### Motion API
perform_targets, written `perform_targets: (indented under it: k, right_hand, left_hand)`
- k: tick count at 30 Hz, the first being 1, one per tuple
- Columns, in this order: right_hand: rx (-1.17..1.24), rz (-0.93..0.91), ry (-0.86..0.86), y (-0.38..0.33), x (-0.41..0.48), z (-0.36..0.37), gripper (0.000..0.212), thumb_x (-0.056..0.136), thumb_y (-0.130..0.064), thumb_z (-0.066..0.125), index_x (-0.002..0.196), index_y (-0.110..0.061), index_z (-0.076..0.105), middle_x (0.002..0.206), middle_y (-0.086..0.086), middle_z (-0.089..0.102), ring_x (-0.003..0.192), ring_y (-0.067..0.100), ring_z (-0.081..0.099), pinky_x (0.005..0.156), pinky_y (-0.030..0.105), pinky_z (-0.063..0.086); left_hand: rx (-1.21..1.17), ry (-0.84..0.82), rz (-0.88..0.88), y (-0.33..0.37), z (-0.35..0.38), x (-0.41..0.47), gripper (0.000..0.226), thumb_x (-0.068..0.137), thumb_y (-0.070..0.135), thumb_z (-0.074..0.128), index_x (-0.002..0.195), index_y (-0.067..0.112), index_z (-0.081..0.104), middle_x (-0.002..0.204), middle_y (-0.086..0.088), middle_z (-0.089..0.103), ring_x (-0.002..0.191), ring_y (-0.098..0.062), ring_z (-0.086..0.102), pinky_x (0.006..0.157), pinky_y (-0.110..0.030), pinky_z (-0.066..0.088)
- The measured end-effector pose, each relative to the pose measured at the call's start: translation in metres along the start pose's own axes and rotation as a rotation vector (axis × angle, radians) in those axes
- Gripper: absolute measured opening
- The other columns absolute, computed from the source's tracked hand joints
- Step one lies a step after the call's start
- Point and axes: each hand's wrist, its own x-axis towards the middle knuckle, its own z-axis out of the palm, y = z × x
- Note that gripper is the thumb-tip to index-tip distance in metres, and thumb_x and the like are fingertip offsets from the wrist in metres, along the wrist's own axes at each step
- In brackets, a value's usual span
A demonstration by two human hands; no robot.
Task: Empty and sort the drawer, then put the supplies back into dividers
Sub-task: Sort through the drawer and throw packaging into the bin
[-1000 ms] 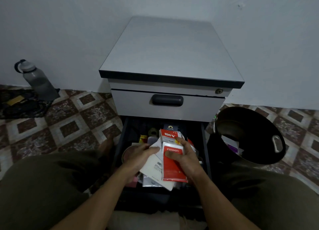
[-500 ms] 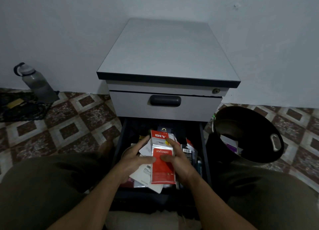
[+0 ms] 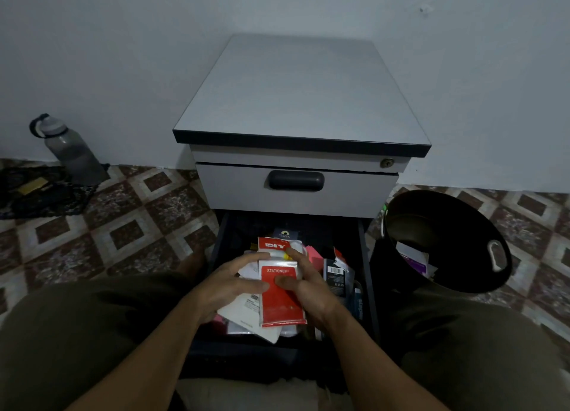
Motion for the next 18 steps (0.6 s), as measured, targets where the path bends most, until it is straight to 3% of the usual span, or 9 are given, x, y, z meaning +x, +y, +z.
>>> perform_targets:
  k: [5, 10, 12, 16, 18]
  right_hand:
    - [-0.075, -0.072, 0.039, -0.002, -0.001, 0.015, 0.06, 0.096, -0.024, 0.062, 0.144, -0.046, 0.034, 0.112, -0.013, 0.06, 0.099, 0.014, 0.068, 0.08, 0.03, 0.059]
    - [-0.162, -0.119, 0.092, 0.001, -0.006, 0.011, 0.059, 0.099, -0.027, 0.058, 0.15, -0.04, 0.031, 0.139, 0.002, 0.052, 0.102, 0.012, 0.064, 0.068, 0.02, 0.057]
    - [-0.159, -0.107, 0.061, 0.002, -0.01, 0.009, 0.057, 0.101, -0.022, 0.055, 0.151, -0.033, 0.03, 0.139, 0.003, 0.054, 0.097, 0.007, 0.063, 0.062, 0.014, 0.054]
    - [-0.064, -0.055, 0.084, 0.01, -0.014, 0.015, 0.054, 0.101, -0.021, 0.055, 0.149, -0.035, 0.036, 0.13, -0.003, 0.061, 0.105, 0.013, 0.066, 0.086, 0.033, 0.059]
    - [-0.003, -0.038, 0.099, 0.01, -0.013, 0.017, 0.052, 0.098, -0.019, 0.058, 0.144, -0.035, 0.043, 0.128, 0.0, 0.063, 0.105, 0.018, 0.068, 0.088, 0.04, 0.059]
  left_hand:
    - [-0.027, 0.087, 0.019, -0.002, -0.006, -0.004, 0.055, 0.078, 0.005, 0.08, 0.118, 0.04, 0.067, 0.107, -0.006, 0.075, 0.089, -0.027, 0.075, 0.074, -0.043, 0.061]
    - [-0.01, 0.106, 0.019, -0.005, -0.009, -0.003, 0.055, 0.08, 0.005, 0.079, 0.123, 0.036, 0.064, 0.11, -0.004, 0.074, 0.09, -0.023, 0.075, 0.074, -0.039, 0.061]
    - [-0.02, 0.088, 0.01, -0.006, -0.007, -0.002, 0.056, 0.079, 0.005, 0.08, 0.124, 0.036, 0.064, 0.112, -0.006, 0.073, 0.091, -0.024, 0.075, 0.075, -0.041, 0.061]
    - [-0.077, 0.079, 0.01, -0.005, 0.001, -0.003, 0.059, 0.077, 0.003, 0.08, 0.123, 0.036, 0.064, 0.109, -0.008, 0.074, 0.09, -0.028, 0.075, 0.072, -0.042, 0.061]
    - [-0.096, 0.071, 0.004, -0.005, 0.001, -0.004, 0.061, 0.076, 0.003, 0.081, 0.122, 0.039, 0.064, 0.11, -0.01, 0.074, 0.091, -0.029, 0.075, 0.074, -0.044, 0.061]
